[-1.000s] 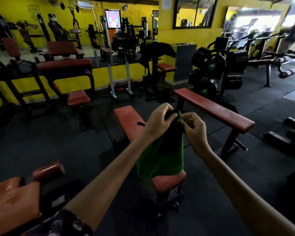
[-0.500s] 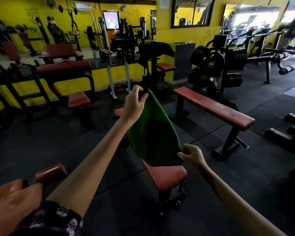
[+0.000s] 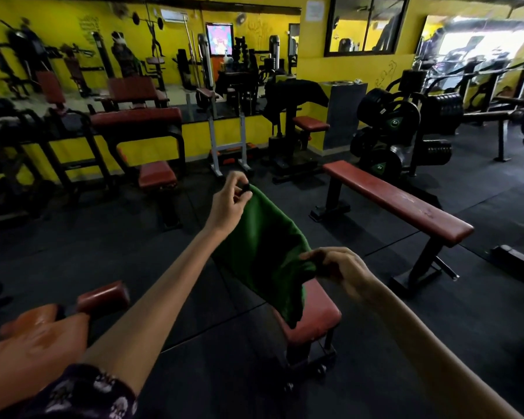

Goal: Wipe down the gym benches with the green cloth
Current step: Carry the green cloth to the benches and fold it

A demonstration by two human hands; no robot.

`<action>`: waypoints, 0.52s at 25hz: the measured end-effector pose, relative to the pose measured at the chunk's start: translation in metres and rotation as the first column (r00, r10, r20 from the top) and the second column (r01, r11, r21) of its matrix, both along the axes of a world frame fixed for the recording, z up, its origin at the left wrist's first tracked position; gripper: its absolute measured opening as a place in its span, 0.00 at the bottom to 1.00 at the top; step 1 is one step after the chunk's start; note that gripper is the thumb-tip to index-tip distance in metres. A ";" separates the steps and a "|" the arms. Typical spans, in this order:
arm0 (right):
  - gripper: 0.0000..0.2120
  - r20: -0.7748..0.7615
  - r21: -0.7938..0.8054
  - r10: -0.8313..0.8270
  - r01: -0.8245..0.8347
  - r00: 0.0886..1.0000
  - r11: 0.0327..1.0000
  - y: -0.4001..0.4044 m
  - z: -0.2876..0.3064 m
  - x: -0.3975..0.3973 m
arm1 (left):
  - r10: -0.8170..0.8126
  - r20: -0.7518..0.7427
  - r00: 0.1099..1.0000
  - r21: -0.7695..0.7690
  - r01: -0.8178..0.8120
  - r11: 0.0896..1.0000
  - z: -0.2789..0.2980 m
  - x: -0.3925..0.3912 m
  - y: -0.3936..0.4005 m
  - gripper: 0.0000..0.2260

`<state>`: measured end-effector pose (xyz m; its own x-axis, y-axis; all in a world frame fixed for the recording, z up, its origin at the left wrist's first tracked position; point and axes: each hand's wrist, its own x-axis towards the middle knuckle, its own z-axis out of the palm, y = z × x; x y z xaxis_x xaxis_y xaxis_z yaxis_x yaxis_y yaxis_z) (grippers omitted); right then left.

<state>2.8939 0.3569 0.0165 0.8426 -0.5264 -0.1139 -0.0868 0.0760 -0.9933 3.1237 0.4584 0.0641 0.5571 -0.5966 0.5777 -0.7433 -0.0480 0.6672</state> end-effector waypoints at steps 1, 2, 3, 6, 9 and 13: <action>0.20 0.023 -0.006 0.031 -0.031 0.999 1.000 0.005 0.008 0.010 | -0.071 0.020 0.997 0.028 0.070 0.997 -0.005 -0.003 0.000 0.05; 0.20 0.051 -0.046 0.030 -0.028 0.998 0.999 0.012 0.016 0.020 | -0.147 0.020 0.989 0.058 0.145 0.988 -0.009 -0.006 0.000 0.03; 0.19 0.084 -0.111 -0.020 0.029 0.996 0.993 0.016 0.020 0.029 | -0.207 0.002 0.978 0.082 0.206 0.975 -0.012 -0.010 0.001 0.04; 0.14 0.186 -0.247 -0.245 0.287 0.951 0.925 0.022 0.028 0.051 | -0.338 -0.115 0.934 0.122 0.351 0.929 -0.015 -0.020 0.006 0.09; 0.14 0.198 -0.404 -0.372 0.421 0.907 0.812 0.018 0.033 0.061 | -0.397 -0.185 0.899 0.097 0.419 0.903 -0.012 -0.027 0.013 0.05; 0.06 0.154 -0.735 -0.412 0.383 0.898 0.560 0.022 0.038 0.066 | -0.319 0.063 0.946 0.125 0.310 0.942 -0.013 -0.025 0.019 0.09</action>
